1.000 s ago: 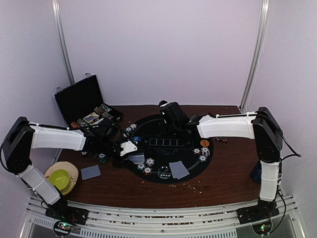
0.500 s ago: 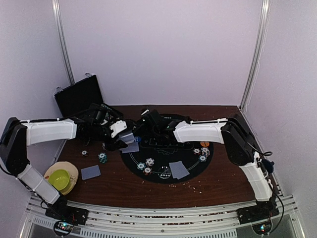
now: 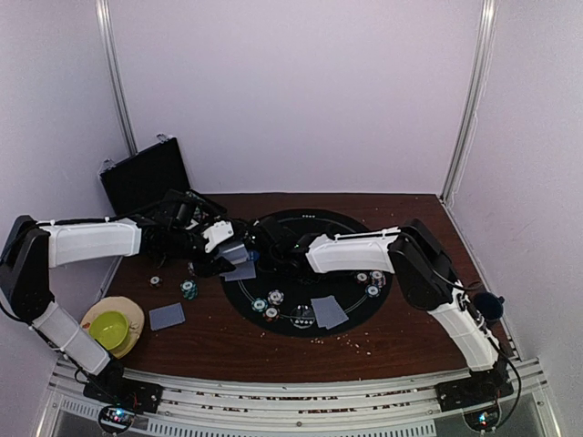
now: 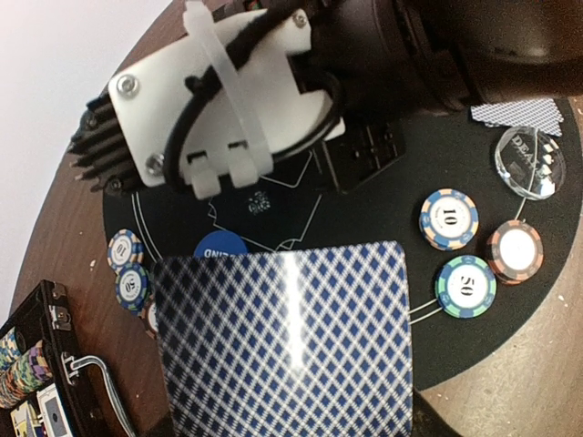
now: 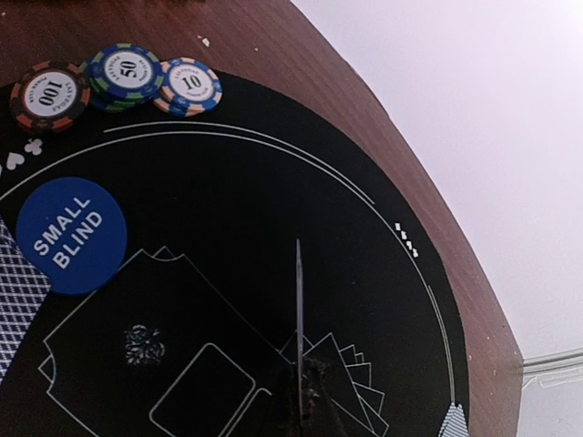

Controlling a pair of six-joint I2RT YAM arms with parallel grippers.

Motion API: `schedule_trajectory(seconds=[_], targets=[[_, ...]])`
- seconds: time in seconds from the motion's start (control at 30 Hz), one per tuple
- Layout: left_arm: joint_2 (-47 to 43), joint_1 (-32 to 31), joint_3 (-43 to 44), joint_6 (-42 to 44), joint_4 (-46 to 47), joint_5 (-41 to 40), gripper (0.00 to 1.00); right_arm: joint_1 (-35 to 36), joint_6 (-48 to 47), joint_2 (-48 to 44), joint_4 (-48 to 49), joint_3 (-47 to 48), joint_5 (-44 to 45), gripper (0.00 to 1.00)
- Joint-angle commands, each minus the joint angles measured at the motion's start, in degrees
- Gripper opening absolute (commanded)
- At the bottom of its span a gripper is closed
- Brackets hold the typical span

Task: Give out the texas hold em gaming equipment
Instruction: Flop the poker card in the community card area.

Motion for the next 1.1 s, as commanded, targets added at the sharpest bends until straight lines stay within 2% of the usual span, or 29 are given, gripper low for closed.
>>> schedule_trajectory(seconds=[0.0, 0.37, 0.63, 0.73, 0.83, 1.07], targets=[[-1.29, 0.28, 0.53, -0.7, 1.97, 1.23, 0.51, 0.62, -0.43, 2.48, -1.5, 2.55, -3.7, 0.0], [-1.35, 0.24, 0.37, -0.58, 2.15, 1.64, 0.52, 0.73, -0.07, 2.84, 0.85, 0.57, -10.33, 0.02], [-1.53, 0.23, 0.28, -0.49, 2.15, 1.92, 0.52, 0.82, -1.53, 2.66, 3.87, -1.91, -11.58, 0.02], [-1.45, 0.25, 0.29, -0.49, 2.15, 2.08, 0.52, 0.77, -1.67, 2.53, 4.04, -2.16, -11.81, 0.06], [-1.35, 0.23, 0.3, -0.46, 2.15, 2.11, 0.52, 0.77, -1.74, 2.18, 4.27, -2.6, -12.0, 0.17], [-1.53, 0.24, 0.22, -0.38, 2.15, 2.19, 0.52, 0.77, -1.61, 1.18, 4.75, -3.95, -12.95, 0.25]])
